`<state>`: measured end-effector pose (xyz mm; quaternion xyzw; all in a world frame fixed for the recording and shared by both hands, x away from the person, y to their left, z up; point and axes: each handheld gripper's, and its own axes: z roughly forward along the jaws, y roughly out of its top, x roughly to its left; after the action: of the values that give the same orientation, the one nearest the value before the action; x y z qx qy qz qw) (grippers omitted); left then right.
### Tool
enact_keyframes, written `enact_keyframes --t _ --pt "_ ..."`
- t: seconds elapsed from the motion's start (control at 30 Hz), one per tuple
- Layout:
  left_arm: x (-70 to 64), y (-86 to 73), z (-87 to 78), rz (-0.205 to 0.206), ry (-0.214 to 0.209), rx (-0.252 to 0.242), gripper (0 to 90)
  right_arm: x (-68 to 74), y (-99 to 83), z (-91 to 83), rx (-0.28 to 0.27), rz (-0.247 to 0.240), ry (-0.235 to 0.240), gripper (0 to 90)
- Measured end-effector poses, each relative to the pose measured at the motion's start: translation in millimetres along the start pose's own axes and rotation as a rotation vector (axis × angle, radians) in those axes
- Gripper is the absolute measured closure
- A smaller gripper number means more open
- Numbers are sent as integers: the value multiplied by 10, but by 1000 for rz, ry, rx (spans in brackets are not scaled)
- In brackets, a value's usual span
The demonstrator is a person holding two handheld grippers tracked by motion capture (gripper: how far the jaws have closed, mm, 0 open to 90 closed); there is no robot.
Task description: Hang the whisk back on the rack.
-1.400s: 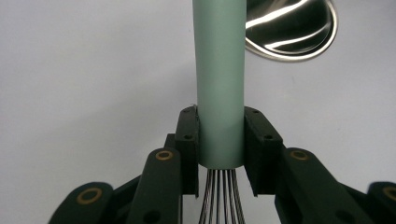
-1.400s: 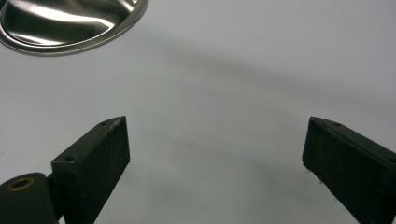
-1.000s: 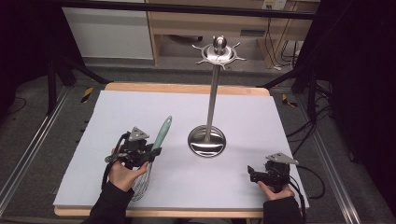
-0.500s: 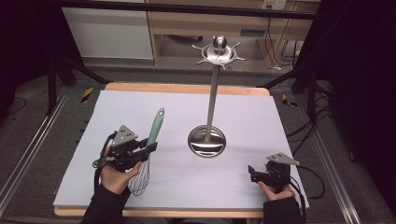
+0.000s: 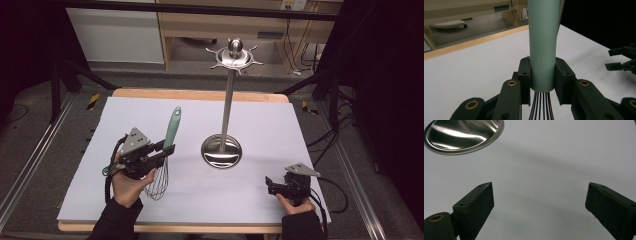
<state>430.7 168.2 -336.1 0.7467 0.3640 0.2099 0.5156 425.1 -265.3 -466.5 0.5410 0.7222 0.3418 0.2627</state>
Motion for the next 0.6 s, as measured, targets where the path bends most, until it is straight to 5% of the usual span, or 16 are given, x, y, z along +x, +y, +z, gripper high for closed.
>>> enact_keyframes --t 0.33,0.6 --pt "-138 274 68 21 -67 -89 691 -1 5 -7 -6 -2 -2 87" --pt "-310 493 167 59 -96 -107 691 -1 7 -11 -4 2 -1 87"
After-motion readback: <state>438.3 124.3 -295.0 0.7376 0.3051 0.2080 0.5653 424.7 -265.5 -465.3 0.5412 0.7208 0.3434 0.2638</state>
